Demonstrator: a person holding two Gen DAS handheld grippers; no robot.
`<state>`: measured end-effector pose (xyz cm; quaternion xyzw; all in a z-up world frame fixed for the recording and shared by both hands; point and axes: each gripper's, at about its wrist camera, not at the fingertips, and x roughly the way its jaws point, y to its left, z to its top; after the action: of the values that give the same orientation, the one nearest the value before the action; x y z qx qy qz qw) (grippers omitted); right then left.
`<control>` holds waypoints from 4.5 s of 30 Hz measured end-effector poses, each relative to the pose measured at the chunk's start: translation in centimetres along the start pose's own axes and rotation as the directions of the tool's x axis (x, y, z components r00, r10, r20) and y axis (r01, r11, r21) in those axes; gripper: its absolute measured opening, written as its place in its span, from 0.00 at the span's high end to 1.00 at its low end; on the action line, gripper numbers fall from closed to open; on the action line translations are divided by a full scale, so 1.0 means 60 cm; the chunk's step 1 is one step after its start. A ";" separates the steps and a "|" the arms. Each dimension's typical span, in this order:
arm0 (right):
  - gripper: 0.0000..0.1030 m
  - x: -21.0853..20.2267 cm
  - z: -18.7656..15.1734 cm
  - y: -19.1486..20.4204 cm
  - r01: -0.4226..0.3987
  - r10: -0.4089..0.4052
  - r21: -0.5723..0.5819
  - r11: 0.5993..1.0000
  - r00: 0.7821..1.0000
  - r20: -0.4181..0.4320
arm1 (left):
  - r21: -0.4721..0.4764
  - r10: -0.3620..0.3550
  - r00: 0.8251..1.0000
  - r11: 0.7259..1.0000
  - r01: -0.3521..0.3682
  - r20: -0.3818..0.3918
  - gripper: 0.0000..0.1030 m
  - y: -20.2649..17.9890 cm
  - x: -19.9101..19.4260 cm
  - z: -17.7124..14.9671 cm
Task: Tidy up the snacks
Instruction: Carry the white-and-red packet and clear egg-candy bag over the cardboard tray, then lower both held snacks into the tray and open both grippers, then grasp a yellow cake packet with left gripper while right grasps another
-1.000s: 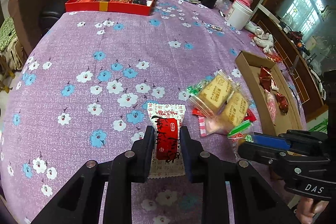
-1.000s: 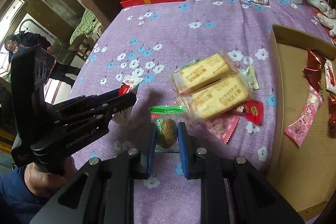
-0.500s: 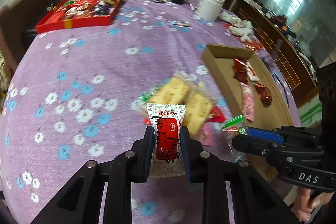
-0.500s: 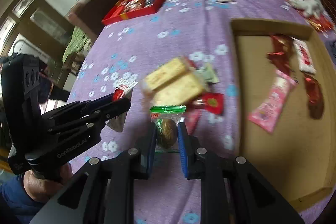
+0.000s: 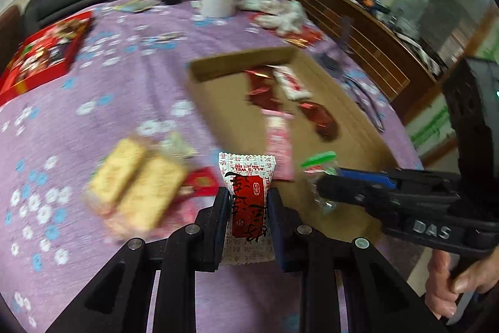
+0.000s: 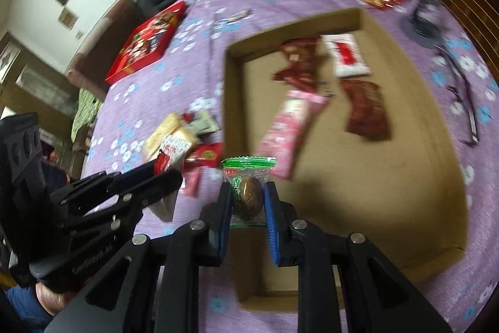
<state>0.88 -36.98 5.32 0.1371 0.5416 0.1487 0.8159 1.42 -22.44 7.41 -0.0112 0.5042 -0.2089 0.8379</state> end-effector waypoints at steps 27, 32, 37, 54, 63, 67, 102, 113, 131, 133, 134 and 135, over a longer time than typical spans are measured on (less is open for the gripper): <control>0.81 0.005 -0.025 -0.134 0.139 -0.125 0.171 0.975 0.988 -0.090 | 0.147 -0.086 0.979 0.982 0.114 -0.185 0.75 -0.124 0.104 -0.018; 0.81 0.002 -0.026 -0.132 0.152 -0.139 0.175 0.973 0.987 -0.085 | 0.145 -0.085 0.978 0.983 0.114 -0.190 0.74 -0.121 0.107 -0.018; 0.81 -0.006 -0.026 -0.131 0.165 -0.155 0.179 0.970 0.985 -0.072 | 0.154 -0.091 0.980 0.981 0.119 -0.176 0.50 -0.123 0.099 -0.019; 0.81 -0.015 -0.009 -0.069 0.171 -0.171 0.137 0.976 0.985 -0.012 | 0.115 -0.108 0.992 0.987 0.116 -0.072 0.50 -0.069 0.033 -0.016; 0.81 0.000 0.003 -0.003 0.173 -0.173 0.070 0.982 0.985 -0.009 | 0.043 -0.103 0.995 0.994 0.103 -0.006 0.50 0.003 -0.011 -0.023; 0.76 0.009 0.006 0.027 0.172 -0.171 0.040 0.984 0.985 -0.015 | -0.004 -0.095 0.995 0.995 0.095 0.019 0.49 0.044 -0.030 -0.027; 0.68 0.019 -0.081 0.099 0.188 -0.188 0.073 0.979 0.982 0.000 | 0.123 -0.073 0.988 0.988 0.090 -0.133 0.32 0.226 0.059 0.049; 0.65 0.053 -0.049 0.141 0.083 -0.082 0.023 0.996 0.996 -0.028 | 0.037 0.019 0.996 0.999 -0.016 -0.083 0.61 0.271 0.017 -0.014; 0.52 0.214 0.052 0.212 0.192 -0.170 0.087 0.977 0.962 -0.214 | -0.104 0.096 0.994 0.989 -0.100 -0.042 0.61 0.345 -0.077 -0.145; 0.73 0.213 0.049 0.216 0.188 -0.171 0.065 0.980 0.963 -0.206 | -0.107 0.095 0.995 0.989 -0.099 -0.040 0.61 0.349 -0.077 -0.145; 0.82 0.211 0.046 0.219 0.179 -0.166 0.047 0.983 0.965 -0.202 | -0.107 0.098 0.994 0.989 -0.102 -0.040 0.61 0.351 -0.077 -0.143; 0.92 0.207 0.043 0.219 0.173 -0.161 0.045 0.984 0.967 -0.199 | -0.109 0.098 0.994 0.989 -0.102 -0.039 0.61 0.352 -0.076 -0.141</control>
<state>6.61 -20.19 0.87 0.1008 0.6327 0.0753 0.7641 -0.48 0.10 2.24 -0.0291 0.5290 -0.1383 0.8367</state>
